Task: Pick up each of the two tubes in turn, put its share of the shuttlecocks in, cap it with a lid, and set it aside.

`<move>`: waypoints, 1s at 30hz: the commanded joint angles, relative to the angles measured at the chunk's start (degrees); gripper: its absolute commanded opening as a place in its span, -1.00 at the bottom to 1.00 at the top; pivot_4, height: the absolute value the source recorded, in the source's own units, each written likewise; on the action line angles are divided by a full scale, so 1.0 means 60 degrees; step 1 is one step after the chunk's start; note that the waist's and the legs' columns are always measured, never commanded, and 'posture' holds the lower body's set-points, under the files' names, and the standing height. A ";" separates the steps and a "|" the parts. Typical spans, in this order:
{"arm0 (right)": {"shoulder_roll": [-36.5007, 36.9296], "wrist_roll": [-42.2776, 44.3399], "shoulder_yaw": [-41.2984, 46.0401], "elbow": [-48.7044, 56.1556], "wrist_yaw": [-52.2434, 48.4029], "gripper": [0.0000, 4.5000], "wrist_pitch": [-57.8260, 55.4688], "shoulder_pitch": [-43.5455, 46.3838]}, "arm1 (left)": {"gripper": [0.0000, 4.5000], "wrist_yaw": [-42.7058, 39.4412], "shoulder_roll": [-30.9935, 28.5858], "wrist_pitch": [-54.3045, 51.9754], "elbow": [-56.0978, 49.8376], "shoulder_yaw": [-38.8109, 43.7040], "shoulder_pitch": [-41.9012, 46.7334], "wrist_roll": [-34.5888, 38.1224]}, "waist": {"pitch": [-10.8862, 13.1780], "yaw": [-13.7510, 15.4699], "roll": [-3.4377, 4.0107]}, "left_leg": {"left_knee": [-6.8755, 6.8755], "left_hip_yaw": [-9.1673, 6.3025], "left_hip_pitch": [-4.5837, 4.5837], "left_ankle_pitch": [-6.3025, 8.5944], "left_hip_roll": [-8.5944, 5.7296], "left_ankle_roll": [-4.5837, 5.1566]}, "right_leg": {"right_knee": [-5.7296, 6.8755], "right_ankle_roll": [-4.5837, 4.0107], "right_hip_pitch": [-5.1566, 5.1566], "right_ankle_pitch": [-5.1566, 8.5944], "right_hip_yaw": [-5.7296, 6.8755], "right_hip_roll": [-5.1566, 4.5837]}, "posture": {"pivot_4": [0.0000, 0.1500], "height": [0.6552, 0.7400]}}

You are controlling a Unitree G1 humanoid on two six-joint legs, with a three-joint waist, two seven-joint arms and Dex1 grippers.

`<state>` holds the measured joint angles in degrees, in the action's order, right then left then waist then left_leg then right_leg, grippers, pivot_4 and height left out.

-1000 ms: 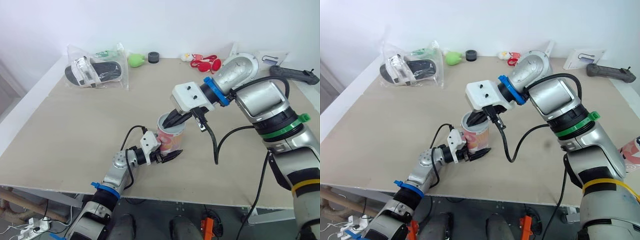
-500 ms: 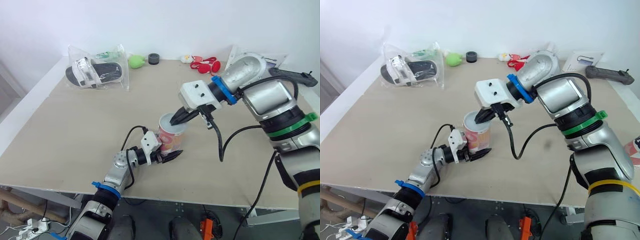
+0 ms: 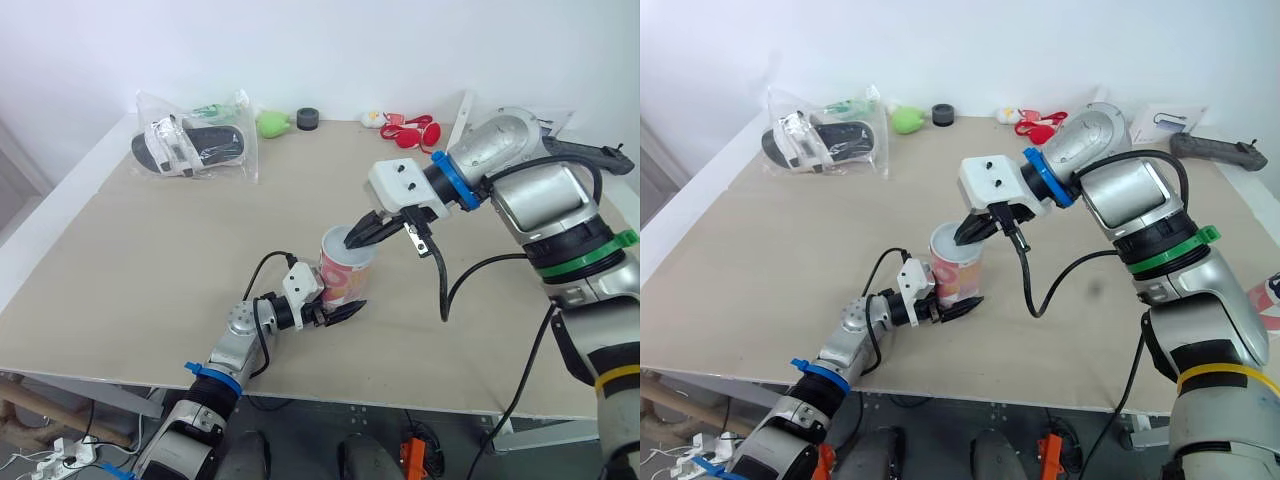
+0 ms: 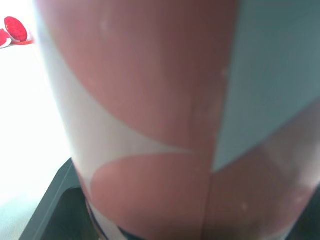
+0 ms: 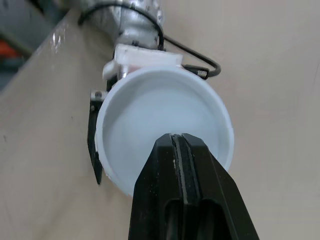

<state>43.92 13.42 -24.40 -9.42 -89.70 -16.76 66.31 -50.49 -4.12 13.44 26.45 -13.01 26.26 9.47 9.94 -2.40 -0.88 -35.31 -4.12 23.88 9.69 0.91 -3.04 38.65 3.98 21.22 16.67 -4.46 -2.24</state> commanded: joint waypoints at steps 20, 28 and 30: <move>-0.0603 0.2739 0.5388 0.6209 0.5850 0.99 -0.2948 -0.9096 | 1.00 -0.1618 -0.1802 -0.1862 -0.1941 0.0792 -0.0691 0.1412 | 0.0032 -0.0039 -0.0005 | 0.0099 -0.0035 0.0059 -0.0001 0.0028 0.0004 | -0.0085 -0.0038 0.0042 0.0010 0.0035 0.0037 | 1.00 1.00; -0.2871 0.1362 0.3764 0.4981 0.7255 0.99 -0.0989 -0.9626 | 1.00 -0.2196 -0.3356 -0.2740 -0.3397 0.1462 -0.1645 0.2117 | 0.0078 -0.0047 -0.0028 | 0.0110 -0.0039 0.0054 -0.0009 0.0091 -0.0011 | -0.0085 -0.0079 0.0051 -0.0007 0.0039 0.0093 | 1.00 1.00; -0.3360 0.1060 0.3360 0.4447 0.7436 0.99 -0.0470 -0.9539 | 1.00 -0.2240 -0.3805 -0.3114 -0.3944 0.1805 -0.1967 0.2427 | 0.0087 -0.0053 -0.0036 | 0.0112 -0.0037 0.0053 -0.0009 0.0112 -0.0011 | -0.0085 -0.0094 0.0056 -0.0011 0.0040 0.0111 | 1.00 1.00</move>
<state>24.84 20.89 -3.21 18.05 -45.93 -22.70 8.52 -63.44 -25.59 -4.10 6.72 -4.61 15.15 21.58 10.47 -2.72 -1.09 -34.63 -4.36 24.20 9.64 1.63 -3.11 38.15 3.36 21.57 16.59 -4.22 -1.53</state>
